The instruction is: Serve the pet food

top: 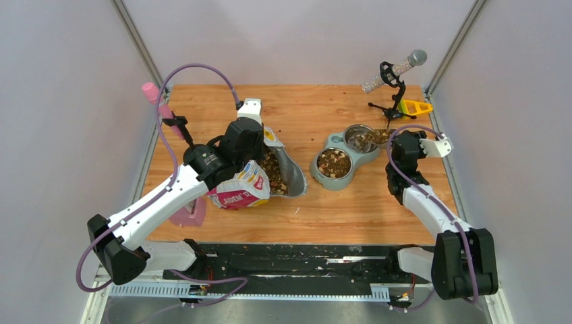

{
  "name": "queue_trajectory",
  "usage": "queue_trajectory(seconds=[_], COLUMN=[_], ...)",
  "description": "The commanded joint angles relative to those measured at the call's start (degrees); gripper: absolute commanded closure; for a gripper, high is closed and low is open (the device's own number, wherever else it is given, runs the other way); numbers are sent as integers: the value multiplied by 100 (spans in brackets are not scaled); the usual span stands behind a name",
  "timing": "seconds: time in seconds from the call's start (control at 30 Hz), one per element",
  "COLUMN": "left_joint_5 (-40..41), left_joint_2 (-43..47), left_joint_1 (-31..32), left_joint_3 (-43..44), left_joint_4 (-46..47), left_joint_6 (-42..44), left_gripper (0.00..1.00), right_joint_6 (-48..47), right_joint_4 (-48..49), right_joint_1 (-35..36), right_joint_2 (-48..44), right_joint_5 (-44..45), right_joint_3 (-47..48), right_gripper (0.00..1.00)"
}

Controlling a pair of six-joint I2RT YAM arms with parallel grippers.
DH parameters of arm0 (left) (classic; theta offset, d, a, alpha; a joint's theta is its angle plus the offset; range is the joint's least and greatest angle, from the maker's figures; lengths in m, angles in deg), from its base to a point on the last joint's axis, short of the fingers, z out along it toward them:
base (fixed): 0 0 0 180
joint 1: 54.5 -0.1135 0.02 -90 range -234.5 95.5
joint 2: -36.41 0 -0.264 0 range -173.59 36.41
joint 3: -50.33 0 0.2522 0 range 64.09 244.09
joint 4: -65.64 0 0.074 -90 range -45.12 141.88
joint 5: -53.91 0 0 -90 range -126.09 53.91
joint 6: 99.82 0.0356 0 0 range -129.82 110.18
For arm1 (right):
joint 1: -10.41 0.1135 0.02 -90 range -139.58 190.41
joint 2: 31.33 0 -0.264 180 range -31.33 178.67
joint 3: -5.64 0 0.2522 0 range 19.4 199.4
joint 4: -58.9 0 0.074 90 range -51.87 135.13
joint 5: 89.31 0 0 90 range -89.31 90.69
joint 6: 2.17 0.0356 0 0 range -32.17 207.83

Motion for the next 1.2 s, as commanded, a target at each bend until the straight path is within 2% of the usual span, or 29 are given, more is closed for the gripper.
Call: queue_trajectory(seconds=[0.0, 0.57, 1.17], left_joint_5=[343, 332, 363], left_joint_2=[279, 285, 284], left_joint_1=[5, 5, 10], left_joint_3=[205, 208, 229], left_joint_4=[798, 796, 784], left_joint_6=[40, 49, 67], left_gripper=[100, 100, 100], right_joint_6=[-756, -1895, -3675], right_joint_4=[551, 442, 771], right_joint_1=[-14, 23, 822], right_joint_2=[79, 557, 1260], right_joint_5=[-127, -778, -408], right_joint_3=[475, 1075, 1754], right_gripper=[100, 100, 100])
